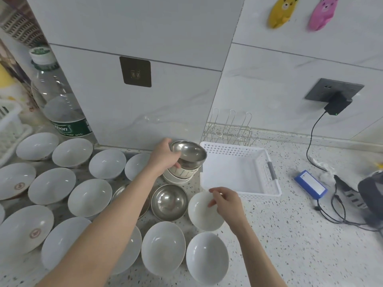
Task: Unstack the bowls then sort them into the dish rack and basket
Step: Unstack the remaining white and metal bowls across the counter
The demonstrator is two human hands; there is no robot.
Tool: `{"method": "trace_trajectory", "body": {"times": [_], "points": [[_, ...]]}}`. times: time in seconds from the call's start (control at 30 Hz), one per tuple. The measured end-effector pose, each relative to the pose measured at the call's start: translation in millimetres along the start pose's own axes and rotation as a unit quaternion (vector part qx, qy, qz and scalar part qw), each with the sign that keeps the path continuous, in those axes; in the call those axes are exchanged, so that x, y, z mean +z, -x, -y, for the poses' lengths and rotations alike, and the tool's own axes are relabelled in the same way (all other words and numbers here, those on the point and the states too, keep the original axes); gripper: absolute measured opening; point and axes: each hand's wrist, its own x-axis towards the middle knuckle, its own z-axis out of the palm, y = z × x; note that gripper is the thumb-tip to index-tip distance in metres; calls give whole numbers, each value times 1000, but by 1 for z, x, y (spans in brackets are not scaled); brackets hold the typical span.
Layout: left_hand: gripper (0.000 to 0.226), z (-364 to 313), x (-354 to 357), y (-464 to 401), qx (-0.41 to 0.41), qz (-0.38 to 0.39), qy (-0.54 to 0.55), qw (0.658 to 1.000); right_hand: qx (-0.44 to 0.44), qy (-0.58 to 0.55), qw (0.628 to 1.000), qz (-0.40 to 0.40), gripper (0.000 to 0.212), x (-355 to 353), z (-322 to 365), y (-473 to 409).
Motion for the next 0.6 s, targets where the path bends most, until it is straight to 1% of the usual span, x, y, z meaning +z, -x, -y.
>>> {"method": "trace_trajectory", "body": {"times": [0.07,0.2,0.33,0.43,0.5,0.6], "points": [[52,-4,-7,7,5,4,46,999,0,3,1000,0,24,-2,6,-7],[44,0,-27,21,-15,7,141,990,11,6,1000,-9,22,-5,26,-28],[37,17,-46,33,-37,-18,244,969,41,-1,999,-16,19,2,47,-52],[36,35,-55,43,-38,-42,307,950,71,17,997,8,29,15,57,-69],[39,48,-58,47,-54,-61,337,938,88,24,996,23,34,25,61,-78],[38,65,-61,51,-79,-76,349,931,89,46,995,16,27,36,62,-88]]}}
